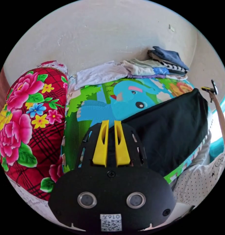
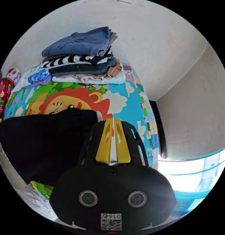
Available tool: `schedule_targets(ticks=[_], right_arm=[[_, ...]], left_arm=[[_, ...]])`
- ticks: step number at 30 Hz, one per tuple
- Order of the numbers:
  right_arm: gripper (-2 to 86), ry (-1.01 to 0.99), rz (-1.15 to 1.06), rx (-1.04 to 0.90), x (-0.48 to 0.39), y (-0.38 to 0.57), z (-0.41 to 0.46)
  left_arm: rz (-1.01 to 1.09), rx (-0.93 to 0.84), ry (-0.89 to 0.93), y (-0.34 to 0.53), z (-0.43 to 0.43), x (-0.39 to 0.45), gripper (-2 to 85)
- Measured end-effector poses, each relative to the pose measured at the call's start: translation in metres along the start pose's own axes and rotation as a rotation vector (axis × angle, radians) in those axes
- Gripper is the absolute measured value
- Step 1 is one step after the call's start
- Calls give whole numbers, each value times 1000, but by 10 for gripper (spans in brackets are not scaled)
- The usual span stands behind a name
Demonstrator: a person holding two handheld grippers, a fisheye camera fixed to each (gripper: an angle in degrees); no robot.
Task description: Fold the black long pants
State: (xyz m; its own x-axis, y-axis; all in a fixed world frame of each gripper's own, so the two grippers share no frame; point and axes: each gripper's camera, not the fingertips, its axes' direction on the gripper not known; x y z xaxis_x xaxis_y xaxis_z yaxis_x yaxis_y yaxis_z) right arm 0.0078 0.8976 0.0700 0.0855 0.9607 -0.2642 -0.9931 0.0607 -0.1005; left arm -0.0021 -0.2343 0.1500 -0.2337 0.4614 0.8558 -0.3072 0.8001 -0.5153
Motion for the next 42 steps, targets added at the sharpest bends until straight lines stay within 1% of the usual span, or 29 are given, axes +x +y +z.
schedule_targets(ticks=[1, 2, 3, 4, 5, 6, 8, 10, 12, 14, 16, 18, 21, 23, 25, 26, 28, 29, 30, 32, 33, 35, 37, 39, 42], right_arm=[[23, 43, -77, 75, -24, -11, -24], [35, 7, -202, 151, -54, -22, -48], [41, -31, -278, 191, -71, -26, -59], [68, -131, -403, 256, -105, -36, -80], [89, -252, -504, 294, -138, -47, -96], [97, -308, -547, 304, -155, -54, -103], [111, -470, -647, 305, -222, -81, -117], [108, -511, -730, 274, -273, -98, -119], [101, -491, -809, 234, -319, -112, -116], [76, -447, -894, 166, -371, -128, -111], [47, -428, -950, 100, -396, -139, -113], [29, -422, -948, 128, -400, -150, -130], [16, -488, -899, 160, -388, -171, -160], [14, -532, -838, 159, -382, -187, -175], [14, -529, -810, 131, -388, -195, -178], [15, -453, -773, 97, -397, -199, -175], [31, -364, -769, 81, -406, -199, -176], [44, -364, -749, 122, -402, -198, -188], [50, -359, -749, 122, -401, -199, -193], [63, -321, -715, 99, -392, -206, -211], [65, -319, -705, 102, -389, -207, -217], [67, -341, -672, 157, -379, -208, -249], [67, -384, -676, 205, -378, -206, -276], [68, -430, -701, 236, -386, -203, -302], [72, -503, -781, 268, -416, -197, -343]], left_arm=[[29, -4, 25, -3, 1, 2, 46], [84, -39, 46, -11, 7, 8, 59], [129, -93, 38, -19, 18, 14, 68], [148, -126, 31, -22, 25, 17, 72], [184, -202, 22, -28, 41, 21, 80], [201, -289, -2, -30, 58, 24, 85], [227, -369, -28, -29, 78, 24, 81], [189, -301, -26, -27, 75, 17, 62], [150, -267, 11, -21, 73, 5, 25], [124, -234, 36, -15, 69, -5, 9], [101, -193, 53, -10, 61, -14, 2], [85, -131, 65, -5, 48, -24, -1], [84, -124, 35, -4, 48, -32, 4], [63, -161, 17, -3, 60, -37, 16], [64, -249, -18, 1, 81, -41, 38], [52, -211, -7, 5, 81, -46, 49], [11, -207, 30, 10, 75, -60, 59], [-44, -198, 59, 15, 68, -76, 67], [-103, -155, 80, 22, 55, -92, 70], [-181, -72, 62, 35, 33, -116, 64], [-200, -31, 43, 45, 19, -130, 61], [-212, -14, 31, 58, 6, -145, 65], [-205, -40, 85, 69, 3, -156, 76], [-213, -133, 171, 81, 14, -167, 104], [-214, -212, 152, 93, 30, -172, 118]])
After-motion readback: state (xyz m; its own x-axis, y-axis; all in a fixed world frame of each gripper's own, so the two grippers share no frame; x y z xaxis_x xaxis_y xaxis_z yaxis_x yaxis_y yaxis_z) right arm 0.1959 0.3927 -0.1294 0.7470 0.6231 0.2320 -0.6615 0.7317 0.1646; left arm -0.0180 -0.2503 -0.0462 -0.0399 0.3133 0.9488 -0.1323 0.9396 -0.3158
